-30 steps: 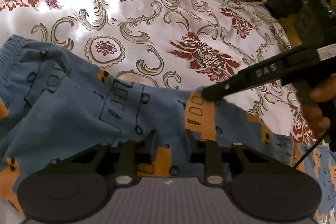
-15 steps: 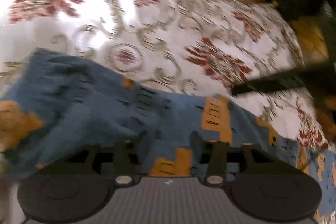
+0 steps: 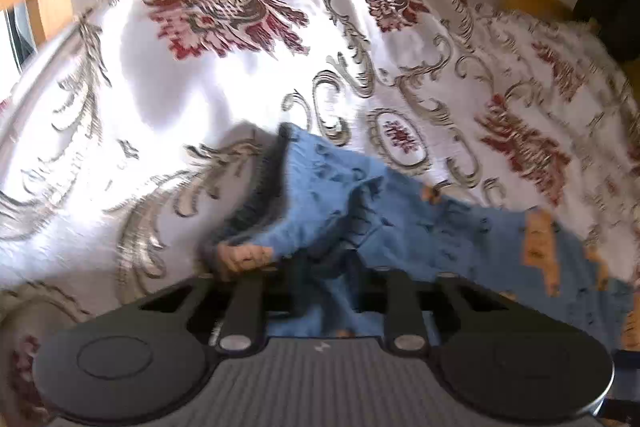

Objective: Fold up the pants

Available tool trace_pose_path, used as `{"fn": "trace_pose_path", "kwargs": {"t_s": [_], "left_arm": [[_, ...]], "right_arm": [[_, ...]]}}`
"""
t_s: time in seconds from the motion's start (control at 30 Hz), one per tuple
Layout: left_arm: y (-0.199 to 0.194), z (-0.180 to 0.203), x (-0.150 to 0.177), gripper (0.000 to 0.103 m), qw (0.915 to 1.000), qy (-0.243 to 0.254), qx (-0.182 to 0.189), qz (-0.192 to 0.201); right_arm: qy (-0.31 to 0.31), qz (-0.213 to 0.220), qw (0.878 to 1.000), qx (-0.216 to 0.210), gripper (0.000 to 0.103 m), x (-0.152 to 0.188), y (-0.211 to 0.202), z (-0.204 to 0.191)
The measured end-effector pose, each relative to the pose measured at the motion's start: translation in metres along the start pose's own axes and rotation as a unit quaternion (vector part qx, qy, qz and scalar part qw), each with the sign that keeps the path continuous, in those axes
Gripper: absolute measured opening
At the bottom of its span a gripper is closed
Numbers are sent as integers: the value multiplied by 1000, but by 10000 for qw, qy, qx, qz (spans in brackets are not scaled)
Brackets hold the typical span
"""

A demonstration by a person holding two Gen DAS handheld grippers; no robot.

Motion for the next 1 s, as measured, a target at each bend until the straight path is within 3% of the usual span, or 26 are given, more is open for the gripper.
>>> {"fn": "trace_pose_path", "kwargs": {"t_s": [0.07, 0.1, 0.17, 0.23, 0.3, 0.37, 0.43, 0.47, 0.53, 0.63, 0.7, 0.77, 0.83, 0.87, 0.9, 0.97, 1.0], "left_arm": [[-2, 7, 3, 22, 9998, 106, -182, 23], [-3, 14, 5, 28, 9994, 177, -298, 6], [-11, 36, 12, 84, 9987, 380, -353, 10], [-25, 63, 27, 100, 9971, 693, -157, 265], [-31, 93, 45, 100, 9906, 1302, -25, 413], [-25, 116, 67, 100, 9783, 2033, -233, 337], [-15, 121, 84, 102, 9662, 2491, -604, 288], [-13, 117, 89, 103, 9646, 2532, -660, 327], [-20, 107, 82, 102, 9719, 2242, -695, 148], [-39, 98, 55, 102, 9878, 1425, -631, -72], [-52, 107, 43, 103, 9943, 1007, -344, 58], [-54, 136, 35, 103, 9941, 1055, 233, -9], [-48, 188, 33, 103, 9813, 1609, 1036, -205], [-46, 212, 35, 103, 9720, 1889, 1376, -255], [-44, 240, 38, 103, 9569, 2231, 1838, -281], [-43, 292, 50, 103, 9127, 2914, 2836, -419], [-41, 320, 56, 103, 8806, 3298, 3354, -567]], "right_arm": [[-70, 110, 9996, 244, 82, 17, -17, -3], [-73, 134, 9991, 402, 82, 22, -25, -6], [-140, 354, 9966, 730, 86, 30, -40, -13], [-155, 595, 9946, 835, 92, 37, -48, -19], [-51, 534, 9960, 711, 96, 46, -45, -20], [213, 340, 9959, 812, 96, 62, -43, -11], [784, 599, 9917, 825, 95, 84, -57, 6], [1054, 764, 9885, 767, 95, 91, -65, 11], [1553, 1063, 9787, 820, 96, 109, -89, 21], [1626, 1499, 9667, 1286, 100, 125, -125, 31], [1689, 1700, 9536, 1825, 102, 136, -146, 39], [2073, 1842, 9344, 2235, 102, 149, -158, 54], [2677, 1956, 9163, 2247, 102, 163, -162, 74], [3054, 2012, 9052, 2164, 99, 169, -163, 84], [3320, 2134, 8963, 2023, 99, 173, -164, 92], [3563, 2351, 8863, 1792, 102, 177, -166, 102], [3619, 2402, 8850, 1679, 103, 176, -165, 105]]}}
Point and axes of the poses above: each gripper's, at about its wrist camera, not at the fingertips, and y roughly the way its jaws point, z to its right, x to its underside, the point moved 2 cm from there along y, roughly the way its jaws point, and after that the axes turned 7 degrees about -y, right-handed, at the moved point
